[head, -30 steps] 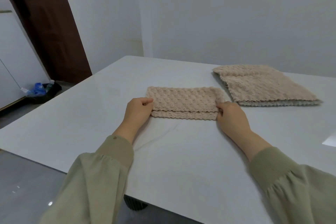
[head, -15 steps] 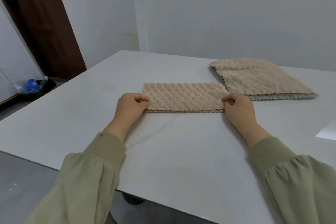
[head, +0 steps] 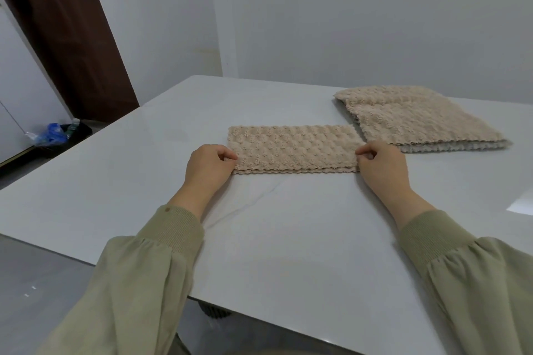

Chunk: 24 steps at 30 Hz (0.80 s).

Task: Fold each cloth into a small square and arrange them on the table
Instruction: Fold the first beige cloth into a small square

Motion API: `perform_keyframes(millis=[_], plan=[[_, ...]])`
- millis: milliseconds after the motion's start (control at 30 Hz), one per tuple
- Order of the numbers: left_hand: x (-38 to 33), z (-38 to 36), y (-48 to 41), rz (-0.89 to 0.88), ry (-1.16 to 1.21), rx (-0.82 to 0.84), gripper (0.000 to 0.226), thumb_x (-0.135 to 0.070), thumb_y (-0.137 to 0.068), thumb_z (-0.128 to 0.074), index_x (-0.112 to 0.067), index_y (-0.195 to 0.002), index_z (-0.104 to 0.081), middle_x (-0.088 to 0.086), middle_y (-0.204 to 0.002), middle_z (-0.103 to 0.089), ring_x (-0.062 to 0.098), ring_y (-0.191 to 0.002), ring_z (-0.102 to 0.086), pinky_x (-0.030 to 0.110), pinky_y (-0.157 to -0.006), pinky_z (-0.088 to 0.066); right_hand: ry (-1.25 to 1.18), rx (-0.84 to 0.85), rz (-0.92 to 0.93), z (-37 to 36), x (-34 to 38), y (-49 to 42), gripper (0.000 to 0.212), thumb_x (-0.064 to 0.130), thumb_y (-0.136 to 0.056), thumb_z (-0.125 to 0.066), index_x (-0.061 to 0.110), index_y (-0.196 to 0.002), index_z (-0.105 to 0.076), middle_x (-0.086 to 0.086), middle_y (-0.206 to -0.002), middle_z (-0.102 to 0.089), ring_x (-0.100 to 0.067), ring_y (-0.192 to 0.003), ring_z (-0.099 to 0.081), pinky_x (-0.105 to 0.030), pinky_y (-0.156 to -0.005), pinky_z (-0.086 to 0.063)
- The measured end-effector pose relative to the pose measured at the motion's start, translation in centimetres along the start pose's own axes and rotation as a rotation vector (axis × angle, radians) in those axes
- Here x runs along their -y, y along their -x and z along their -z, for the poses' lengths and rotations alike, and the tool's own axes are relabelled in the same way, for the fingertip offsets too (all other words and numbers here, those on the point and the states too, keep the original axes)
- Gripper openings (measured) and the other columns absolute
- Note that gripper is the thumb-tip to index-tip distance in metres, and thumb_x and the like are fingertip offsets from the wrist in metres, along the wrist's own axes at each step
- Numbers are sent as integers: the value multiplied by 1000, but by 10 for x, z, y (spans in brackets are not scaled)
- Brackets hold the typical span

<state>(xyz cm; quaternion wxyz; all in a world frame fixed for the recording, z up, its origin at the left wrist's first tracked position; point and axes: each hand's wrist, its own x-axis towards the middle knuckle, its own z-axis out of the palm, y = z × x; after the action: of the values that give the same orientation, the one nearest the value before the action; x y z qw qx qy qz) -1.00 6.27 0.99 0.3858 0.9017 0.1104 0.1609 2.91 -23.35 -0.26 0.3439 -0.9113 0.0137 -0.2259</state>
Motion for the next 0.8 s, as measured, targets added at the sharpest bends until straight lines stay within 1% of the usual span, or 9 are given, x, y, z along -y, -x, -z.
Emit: perform_keyframes(millis=[67, 200, 300, 400, 500, 600, 667, 733, 800], plan=[[-2, 0, 0, 10, 29, -33, 17, -8, -84, -60, -20, -83, -72, -10, -69, -59, 11, -72, -58, 23, -72, -45, -18, -42, 10, 0, 0, -1, 21, 3, -83, -51, 9, -91, -69, -6, -86, -66, -26, -88, -58, -29, -73, -40], [-6, 1, 2, 11, 141, -114, 17, -9, -84, -60, -20, -85, -72, -11, -67, -56, 4, -62, -49, 16, -59, -38, -80, -148, 67, 0, 5, -3, 17, 5, -84, -55, 9, -90, -70, -4, -84, -64, -27, -93, -57, -34, -79, -44], [-5, 2, 3, 23, 145, -94, 17, -8, -84, -60, -20, -85, -72, -10, -73, -59, 6, -68, -52, 14, -61, -39, -39, -78, 45, 0, 4, -3, 18, 3, -83, -54, 8, -90, -71, -6, -85, -65, -26, -87, -56, -31, -74, -42], [-3, 1, 3, 31, 55, -31, 19, -7, -84, -58, -20, -83, -72, -6, -80, -63, 11, -78, -57, 20, -72, -42, 23, -11, 4, 4, 2, 0, 23, 1, -80, -52, 8, -87, -72, -10, -85, -69, -23, -76, -55, -29, -70, -41], [-2, 1, 3, 26, -1, -9, 22, -6, -83, -56, -22, -80, -71, -5, -81, -64, 12, -78, -57, 22, -71, -41, 53, -22, 9, 4, 2, 1, 23, 3, -79, -51, 9, -88, -72, -10, -88, -69, -28, -84, -59, -34, -75, -45], [0, -1, 3, -5, -129, -4, 22, -8, -84, -54, -22, -84, -71, -3, -88, -64, 15, -83, -56, 25, -76, -43, 169, 46, -8, 1, -1, 0, 21, 6, -81, -54, 12, -89, -72, -11, -96, -68, -31, -96, -58, -37, -82, -45], [1, -2, 2, -89, -270, -68, 18, -14, -86, -56, -19, -90, -72, 0, -93, -64, 20, -93, -55, 31, -82, -43, 252, -35, 60, 1, 0, -1, 17, 8, -81, -57, 10, -87, -72, -15, -95, -63, -37, -97, -53, -39, -79, -42], [-2, -5, 3, -276, -341, -139, 15, -20, -87, -58, -17, -90, -73, 3, -95, -61, 25, -99, -50, 36, -85, -39, 236, -178, 239, 0, 3, 0, 16, 9, -75, -57, 6, -77, -73, -16, -82, -60, -38, -84, -54, -40, -72, -42], [-7, -12, 6, -496, -350, -76, 18, -25, -86, -59, -16, -91, -74, 3, -94, -63, 27, -98, -50, 38, -85, -41, 207, -180, 411, -1, 8, 4, 16, 12, -71, -57, 6, -70, -72, -14, -73, -61, -35, -76, -55, -39, -70, -44]])
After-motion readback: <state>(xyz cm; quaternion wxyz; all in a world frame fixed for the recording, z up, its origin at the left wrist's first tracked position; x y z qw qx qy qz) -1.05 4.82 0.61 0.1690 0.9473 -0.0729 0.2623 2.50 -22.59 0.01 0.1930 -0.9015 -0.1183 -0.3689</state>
